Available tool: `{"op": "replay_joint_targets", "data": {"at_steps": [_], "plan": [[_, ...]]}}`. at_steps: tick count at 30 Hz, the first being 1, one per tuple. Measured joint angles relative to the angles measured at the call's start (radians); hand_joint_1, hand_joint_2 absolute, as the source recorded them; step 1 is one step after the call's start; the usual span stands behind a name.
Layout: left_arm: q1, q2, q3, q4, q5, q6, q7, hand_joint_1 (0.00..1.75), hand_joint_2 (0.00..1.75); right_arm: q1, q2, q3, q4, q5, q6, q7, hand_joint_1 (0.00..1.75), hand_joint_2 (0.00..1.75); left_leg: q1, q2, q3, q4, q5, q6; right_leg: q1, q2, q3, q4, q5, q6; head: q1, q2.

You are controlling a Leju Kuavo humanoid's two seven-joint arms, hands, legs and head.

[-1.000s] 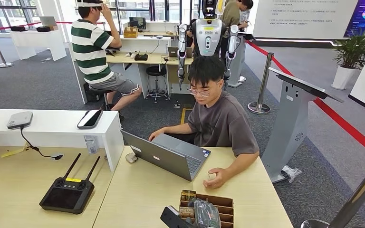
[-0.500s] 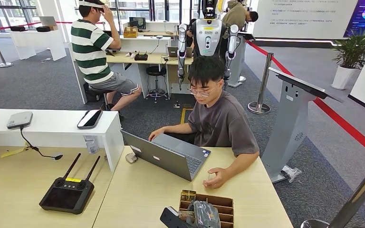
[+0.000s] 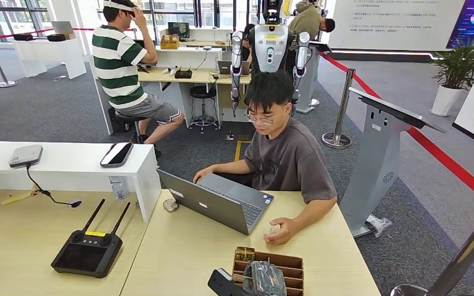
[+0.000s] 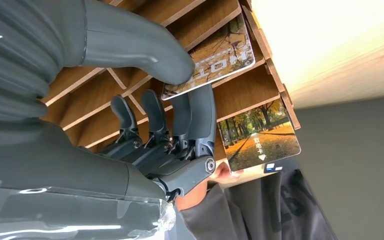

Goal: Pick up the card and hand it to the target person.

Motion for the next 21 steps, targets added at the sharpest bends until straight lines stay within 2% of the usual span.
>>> {"op": "replay_joint_targets", "data": {"at_steps": [15,21], "plan": [[0.000,0.000,0.000,0.000,0.001,0.001,-0.001,0.00,0.00,-0.001,-0.001,0.000,0.001,0.000,-0.015,-0.013,1.43,1.75,0.000,0.000,0.000,0.000,0.000,0.000,0.000,0.000,0.000,0.000,0.000,0.000,0.000,0.000],[0.002,0.000,0.000,0.000,0.005,0.003,-0.003,0.00,0.00,0.006,-0.021,-0.001,-0.078,0.030,-0.006,0.026,1.41,1.75,0.000,0.000,0.000,0.000,0.000,0.000,0.000,0.000,0.000,0.000,0.000,0.000,0.000,0.000]]}}
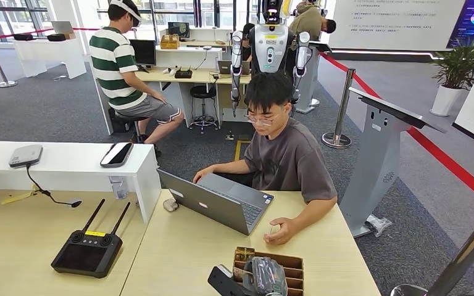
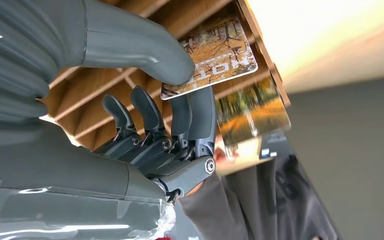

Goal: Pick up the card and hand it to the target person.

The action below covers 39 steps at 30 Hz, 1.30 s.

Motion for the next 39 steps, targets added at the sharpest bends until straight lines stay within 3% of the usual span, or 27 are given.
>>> {"op": "replay_joint_targets", "data": {"at_steps": [12,22,26,30,39], "plan": [[0.005,0.000,0.000,0.000,0.012,0.003,-0.007,0.00,0.00,0.003,-0.062,-0.015,-0.219,0.031,0.019,0.018,1.40,1.75,0.000,0.000,0.000,0.000,0.000,0.000,0.000,0.000,0.000,0.000,0.000,0.000,0.000,0.000],[0.013,0.000,0.000,0.000,0.012,0.006,-0.009,0.00,0.00,0.001,-0.120,-0.058,-0.411,0.083,0.013,0.066,1.50,1.75,0.000,0.001,0.000,0.000,0.000,0.000,0.000,0.000,0.000,0.000,0.000,0.000,0.000,0.000],[0.012,0.000,0.000,0.000,0.005,0.004,-0.009,0.00,0.00,-0.022,-0.132,-0.081,-0.411,0.106,-0.040,0.060,1.52,1.75,0.000,0.001,0.000,0.000,0.000,0.000,0.000,0.000,0.000,0.000,0.000,0.000,0.000,0.000],[0.010,-0.001,0.000,0.000,0.000,0.003,-0.008,0.00,0.00,-0.051,-0.139,-0.094,-0.385,0.112,-0.065,0.046,1.66,1.75,0.000,0.000,0.000,0.000,0.000,0.000,0.000,0.000,0.000,0.000,0.000,0.000,0.000,0.000],[0.006,-0.008,-0.001,0.000,-0.015,-0.001,-0.009,0.00,0.00,-0.131,-0.144,-0.124,-0.211,0.165,-0.174,0.033,1.55,1.75,0.000,0.000,0.000,0.000,0.000,0.000,0.000,0.000,0.000,0.000,0.000,0.000,0.000,0.000]]}}
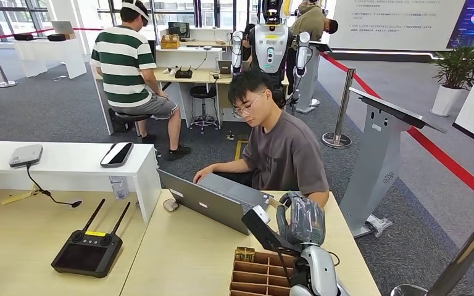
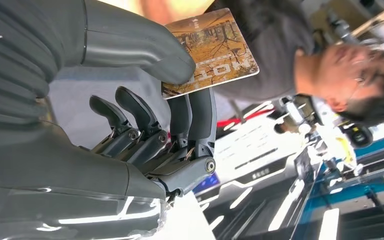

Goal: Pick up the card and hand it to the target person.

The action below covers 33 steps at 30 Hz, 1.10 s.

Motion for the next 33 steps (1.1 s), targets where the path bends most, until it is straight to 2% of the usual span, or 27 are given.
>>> {"op": "replay_joint_targets", "data": {"at_steps": [6,14,17,18,19,21,22,23,29,33], "plan": [[-0.006,-0.006,-0.001,0.000,-0.011,-0.008,0.000,0.00,0.00,-0.050,0.000,0.002,0.168,0.055,0.016,0.026,1.52,1.75,0.000,0.000,0.000,0.000,0.000,0.000,0.000,0.000,0.000,0.000,0.000,0.000,0.000,0.000],[-0.014,-0.009,-0.001,0.000,-0.019,-0.012,0.000,0.00,0.00,-0.064,0.008,0.007,0.318,0.074,0.025,0.033,1.51,1.75,0.000,0.000,0.000,0.000,0.000,0.000,0.000,0.000,0.000,0.000,0.000,0.000,0.000,0.000],[-0.015,-0.010,-0.001,0.000,-0.022,-0.016,0.002,0.00,0.00,-0.064,0.008,0.008,0.352,0.076,0.028,0.035,1.43,1.75,0.000,0.000,0.000,0.000,0.000,0.000,0.000,0.000,0.000,0.000,0.000,0.000,0.000,0.000],[-0.016,-0.010,-0.001,0.000,-0.024,-0.018,0.004,0.00,0.00,-0.064,0.009,0.008,0.362,0.077,0.029,0.036,1.34,1.75,0.000,0.000,0.000,0.000,0.000,0.000,0.000,0.000,0.000,0.000,0.000,0.000,0.000,0.000],[-0.018,-0.010,-0.002,0.000,-0.025,-0.019,0.006,0.00,0.00,-0.064,0.011,0.008,0.372,0.078,0.029,0.037,1.07,1.75,0.000,0.000,0.000,0.000,0.000,0.000,0.000,0.000,0.000,0.000,0.000,0.000,0.000,0.000],[-0.020,-0.010,-0.002,0.000,-0.027,-0.021,0.009,0.00,0.00,-0.064,0.014,0.009,0.391,0.076,0.035,0.036,0.39,1.75,0.000,0.000,0.000,0.000,0.000,0.000,0.000,0.000,0.000,0.000,0.000,0.000,0.000,0.000],[-0.021,-0.010,-0.002,0.000,-0.027,-0.021,0.009,0.00,0.00,-0.064,0.015,0.010,0.400,0.070,0.041,0.033,0.11,1.75,0.000,0.000,0.000,0.000,0.000,0.000,0.000,0.000,0.000,0.000,0.000,0.000,0.000,0.000],[-0.022,-0.010,-0.002,0.000,-0.027,-0.021,0.009,0.00,0.00,-0.064,0.016,0.010,0.408,0.061,0.050,0.027,0.01,1.75,0.000,0.000,0.000,0.000,0.000,0.000,0.000,0.000,0.000,0.000,0.000,0.000,0.000,0.000],[-0.025,-0.010,-0.002,0.000,-0.027,-0.023,0.011,0.00,0.00,-0.061,0.027,0.010,0.446,0.022,0.102,0.004,0.00,1.75,0.000,0.000,0.000,0.000,0.000,0.000,0.000,0.000,0.000,0.000,0.000,0.000,0.000,0.000],[-0.026,-0.010,-0.002,0.000,-0.027,-0.024,0.012,0.00,0.00,-0.057,0.033,0.011,0.459,0.014,0.104,0.000,0.00,1.75,0.000,0.000,0.000,0.000,0.000,0.000,0.000,0.000,0.000,0.000,0.000,0.000,0.000,0.000]]}}
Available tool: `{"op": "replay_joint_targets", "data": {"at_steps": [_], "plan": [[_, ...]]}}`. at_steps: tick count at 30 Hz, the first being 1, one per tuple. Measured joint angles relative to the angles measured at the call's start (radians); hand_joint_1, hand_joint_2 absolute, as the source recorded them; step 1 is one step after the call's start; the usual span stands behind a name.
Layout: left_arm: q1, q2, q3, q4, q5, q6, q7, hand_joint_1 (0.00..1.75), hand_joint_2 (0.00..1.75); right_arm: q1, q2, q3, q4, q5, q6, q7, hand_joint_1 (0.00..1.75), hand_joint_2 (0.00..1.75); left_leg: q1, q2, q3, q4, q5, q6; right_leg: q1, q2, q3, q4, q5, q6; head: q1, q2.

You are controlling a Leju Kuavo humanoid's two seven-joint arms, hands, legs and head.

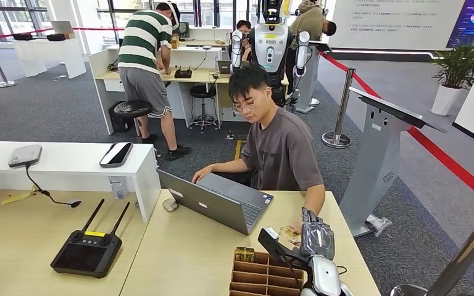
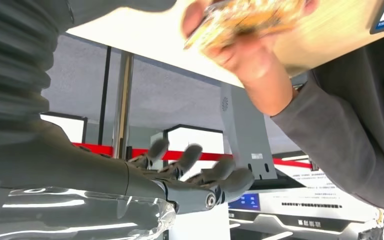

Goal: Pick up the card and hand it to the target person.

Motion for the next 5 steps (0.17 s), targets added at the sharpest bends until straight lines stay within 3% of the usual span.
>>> {"op": "replay_joint_targets", "data": {"at_steps": [5], "plan": [[-0.001,0.000,0.000,0.000,0.000,0.000,0.000,0.00,0.00,0.005,0.005,0.000,0.008,-0.024,-0.022,-0.005,0.00,1.75,0.000,0.000,0.000,0.000,0.000,0.000,0.000,0.000,0.000,0.000,0.000,0.000,0.000,0.000]]}}
